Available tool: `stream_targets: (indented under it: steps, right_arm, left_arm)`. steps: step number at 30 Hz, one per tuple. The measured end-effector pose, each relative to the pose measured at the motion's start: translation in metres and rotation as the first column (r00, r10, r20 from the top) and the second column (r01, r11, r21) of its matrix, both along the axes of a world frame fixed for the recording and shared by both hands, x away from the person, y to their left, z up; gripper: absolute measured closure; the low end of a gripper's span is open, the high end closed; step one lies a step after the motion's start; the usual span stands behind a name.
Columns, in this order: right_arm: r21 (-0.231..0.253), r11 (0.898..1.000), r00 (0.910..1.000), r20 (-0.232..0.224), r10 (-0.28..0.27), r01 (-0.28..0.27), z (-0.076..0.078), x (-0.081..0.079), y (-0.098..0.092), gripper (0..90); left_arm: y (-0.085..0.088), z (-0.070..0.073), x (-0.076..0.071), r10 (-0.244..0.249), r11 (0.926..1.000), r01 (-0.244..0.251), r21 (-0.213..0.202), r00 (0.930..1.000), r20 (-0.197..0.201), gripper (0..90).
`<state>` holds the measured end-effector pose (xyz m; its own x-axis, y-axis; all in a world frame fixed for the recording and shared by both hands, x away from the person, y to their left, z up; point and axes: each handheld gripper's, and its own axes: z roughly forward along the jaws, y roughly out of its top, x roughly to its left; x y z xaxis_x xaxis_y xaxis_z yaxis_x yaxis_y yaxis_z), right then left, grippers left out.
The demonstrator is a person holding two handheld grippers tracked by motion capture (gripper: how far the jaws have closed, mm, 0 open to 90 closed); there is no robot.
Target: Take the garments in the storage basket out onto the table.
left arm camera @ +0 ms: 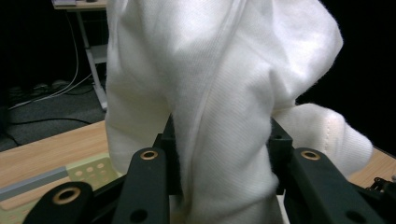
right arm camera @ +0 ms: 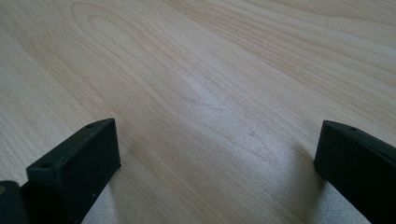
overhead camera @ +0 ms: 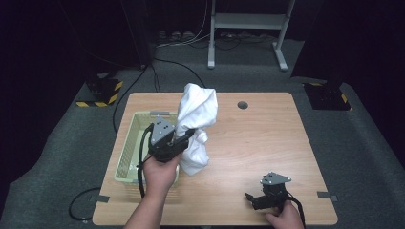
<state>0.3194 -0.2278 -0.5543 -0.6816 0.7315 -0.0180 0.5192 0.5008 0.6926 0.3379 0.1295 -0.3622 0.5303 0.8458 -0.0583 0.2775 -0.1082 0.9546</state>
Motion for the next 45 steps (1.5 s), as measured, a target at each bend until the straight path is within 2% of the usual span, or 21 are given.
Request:
stream_targets:
  steps: [11, 14, 16, 19, 30, 45]
  right_arm:
    - [-0.002, 1.000, 1.0000, 0.000, 0.001, -0.001, 0.000, 0.000, 0.000, 0.0]
    - [-0.002, 1.000, 1.0000, 0.000, 0.001, -0.001, 0.000, 0.000, 0.000, 0.0]
    - [-0.002, 1.000, 1.0000, 0.000, 0.001, -0.001, 0.000, 0.000, 0.000, 0.0]
    - [-0.002, 1.000, 1.0000, 0.000, 0.001, -0.001, 0.000, 0.000, 0.000, 0.0]
    - [-0.002, 1.000, 1.0000, 0.000, 0.001, -0.001, 0.000, 0.000, 0.000, 0.0]
    - [-0.002, 1.000, 1.0000, 0.000, 0.001, -0.001, 0.000, 0.000, 0.000, 0.0]
  left_arm:
    - [-0.024, -0.004, 0.004, -0.022, 0.9997, 0.022, -0.008, 0.9997, 0.003, 62.9]
    - [-0.031, -0.006, 0.004, -0.025, 0.9997, 0.025, 0.004, 0.9997, 0.003, 62.9]
    - [-0.035, -0.008, 0.004, -0.022, 0.9997, 0.022, 0.013, 0.9997, 0.012, 62.9]
    - [-0.042, -0.012, 0.006, -0.027, 0.9996, 0.027, 0.004, 0.9996, 0.003, 62.9]
    - [-0.066, -0.024, 0.011, -0.036, 0.9992, 0.036, 0.018, 0.9993, -0.003, 62.9]
    - [-0.090, -0.053, 0.022, -0.036, 0.9992, 0.037, 0.014, 0.9977, -0.057, 62.9]
